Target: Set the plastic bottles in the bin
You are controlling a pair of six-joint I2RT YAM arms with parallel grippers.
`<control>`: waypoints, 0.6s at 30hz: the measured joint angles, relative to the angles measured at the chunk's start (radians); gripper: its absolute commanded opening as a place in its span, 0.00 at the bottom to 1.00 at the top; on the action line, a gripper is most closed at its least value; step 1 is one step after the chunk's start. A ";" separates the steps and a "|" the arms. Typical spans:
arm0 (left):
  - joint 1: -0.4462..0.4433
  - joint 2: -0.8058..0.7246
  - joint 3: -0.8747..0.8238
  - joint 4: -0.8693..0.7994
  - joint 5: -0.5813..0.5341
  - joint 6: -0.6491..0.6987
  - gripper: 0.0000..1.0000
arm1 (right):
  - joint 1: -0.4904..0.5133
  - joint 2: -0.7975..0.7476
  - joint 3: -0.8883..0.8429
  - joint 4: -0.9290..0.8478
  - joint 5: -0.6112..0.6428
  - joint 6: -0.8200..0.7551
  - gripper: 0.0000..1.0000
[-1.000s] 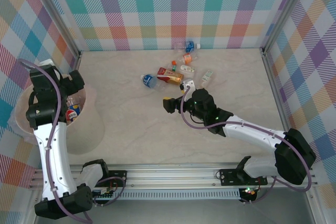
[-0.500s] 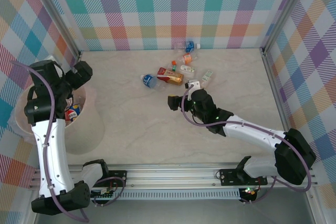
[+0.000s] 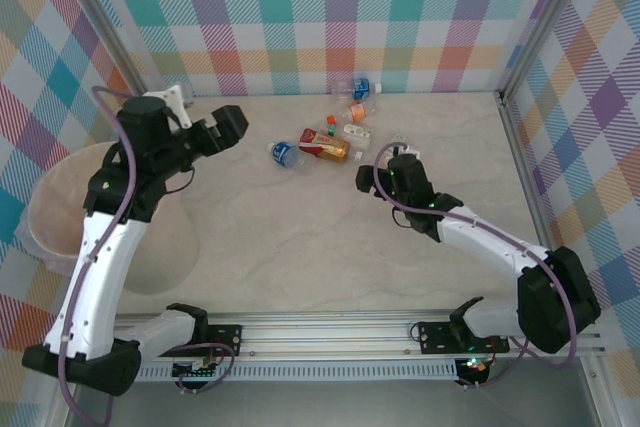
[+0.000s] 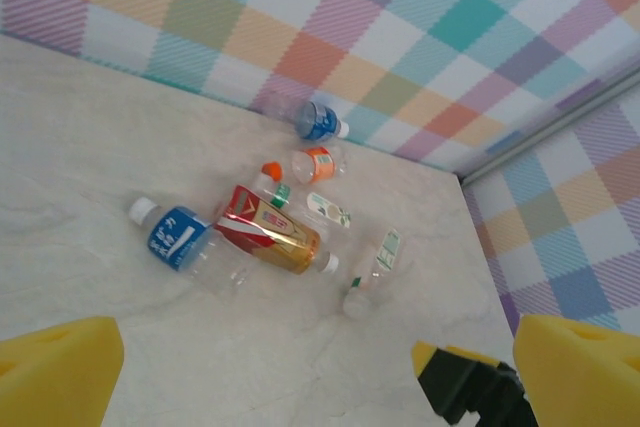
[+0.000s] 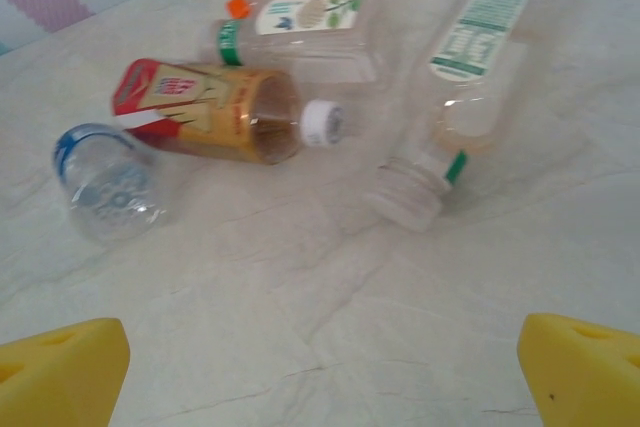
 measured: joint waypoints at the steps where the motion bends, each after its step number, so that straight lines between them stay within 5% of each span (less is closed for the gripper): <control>1: -0.013 0.016 0.000 0.006 -0.003 -0.001 1.00 | -0.021 0.021 0.023 -0.021 -0.018 0.000 1.00; 18: -0.045 0.039 -0.075 0.054 -0.027 0.024 1.00 | -0.214 0.582 0.514 -0.253 -0.060 0.014 0.98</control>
